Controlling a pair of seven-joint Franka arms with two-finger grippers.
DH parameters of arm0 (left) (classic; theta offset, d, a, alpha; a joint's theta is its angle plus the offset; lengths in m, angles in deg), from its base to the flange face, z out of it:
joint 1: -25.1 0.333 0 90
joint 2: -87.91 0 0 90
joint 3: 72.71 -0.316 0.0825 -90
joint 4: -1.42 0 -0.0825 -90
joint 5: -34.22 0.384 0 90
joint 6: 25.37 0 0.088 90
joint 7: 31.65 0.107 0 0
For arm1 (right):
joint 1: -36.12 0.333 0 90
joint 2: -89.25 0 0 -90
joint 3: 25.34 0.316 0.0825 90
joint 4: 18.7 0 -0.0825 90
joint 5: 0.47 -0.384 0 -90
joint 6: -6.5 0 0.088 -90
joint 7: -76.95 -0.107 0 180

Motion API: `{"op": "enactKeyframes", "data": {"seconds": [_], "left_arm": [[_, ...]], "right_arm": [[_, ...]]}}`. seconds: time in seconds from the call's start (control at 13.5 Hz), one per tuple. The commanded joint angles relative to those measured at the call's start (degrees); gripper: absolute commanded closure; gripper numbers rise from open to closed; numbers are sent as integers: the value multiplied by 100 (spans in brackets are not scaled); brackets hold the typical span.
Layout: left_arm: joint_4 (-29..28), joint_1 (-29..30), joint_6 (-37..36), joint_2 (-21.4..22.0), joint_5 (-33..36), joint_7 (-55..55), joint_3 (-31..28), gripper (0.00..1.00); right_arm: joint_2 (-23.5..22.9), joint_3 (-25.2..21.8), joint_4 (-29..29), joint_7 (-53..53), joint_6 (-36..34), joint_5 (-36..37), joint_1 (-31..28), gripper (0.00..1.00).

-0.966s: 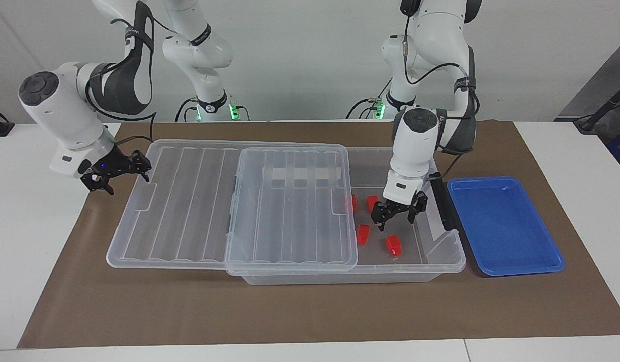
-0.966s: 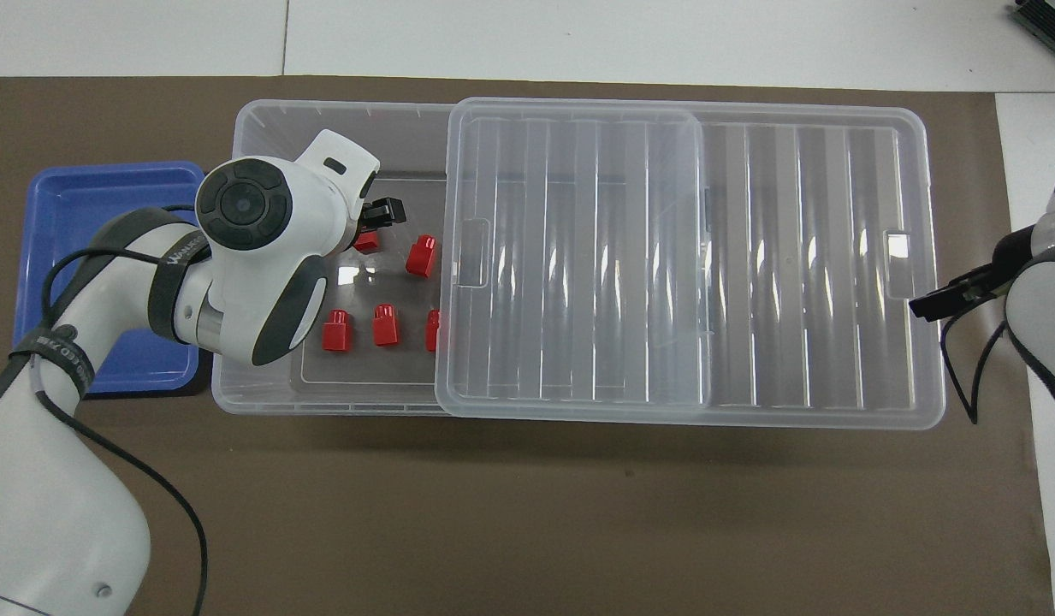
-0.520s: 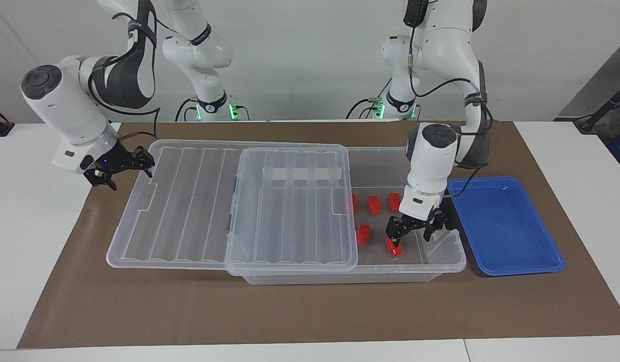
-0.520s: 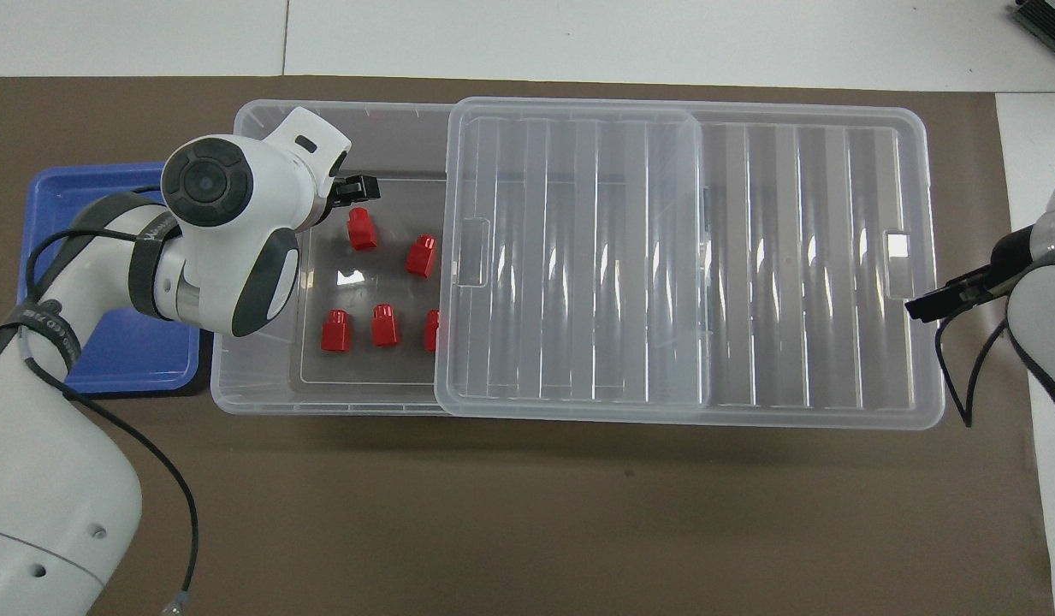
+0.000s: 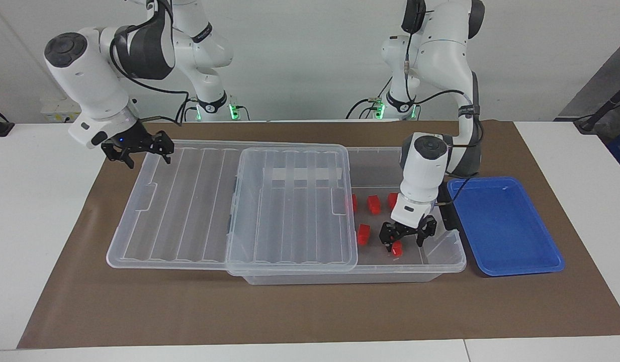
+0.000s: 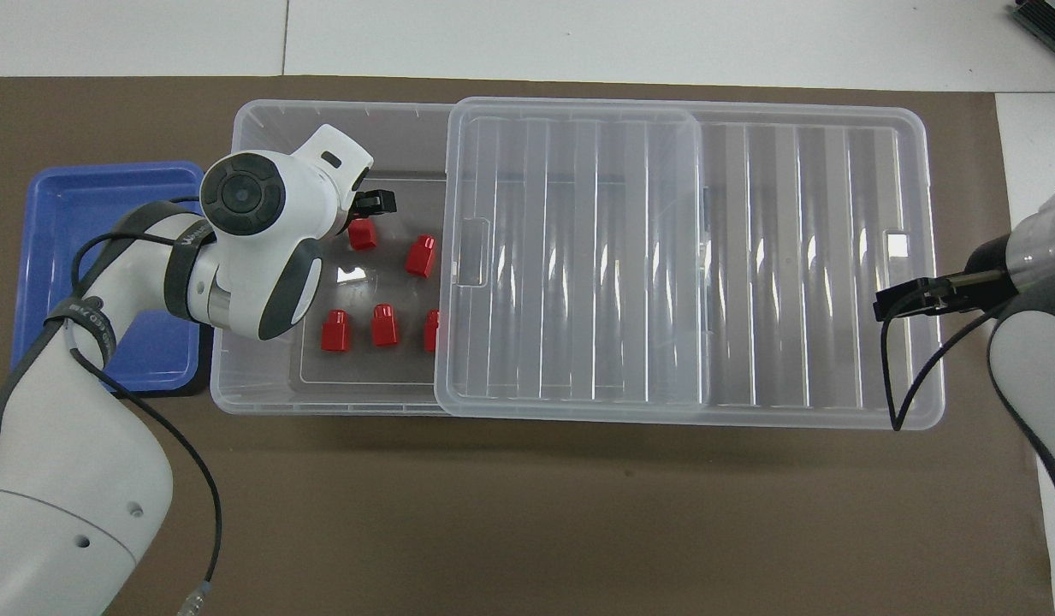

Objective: Place red block in blue tray from box
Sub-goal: 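Grasp the red block nearest the blue tray with the left gripper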

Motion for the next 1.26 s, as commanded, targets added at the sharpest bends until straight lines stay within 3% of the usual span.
{"op": "enactKeyframes", "data": {"seconds": [0.0, 0.52, 0.74, 0.97, 1.19], "left_arm": [[-430, -174, 377, 60, 72, -83, -67, 0], [-475, -156, 413, 60, 81, -83, -67, 0], [-440, -148, 413, 60, 81, -74, -58, 14], [-422, -121, 404, 51, 72, -57, -49, 50], [-405, -95, 334, 51, 63, -39, -49, 96]], "right_arm": [[86, 9, 304, -533, -402, 35, 148, 0], [-36, 10, 1325, -595, -1290, 105, 210, 0], [-63, 1, 1448, -595, -1396, 149, 209, 0], [-133, 10, 1633, -595, -1511, 211, 184, 0], [-116, 1, 1633, -604, -1511, 194, 148, 0]]}}
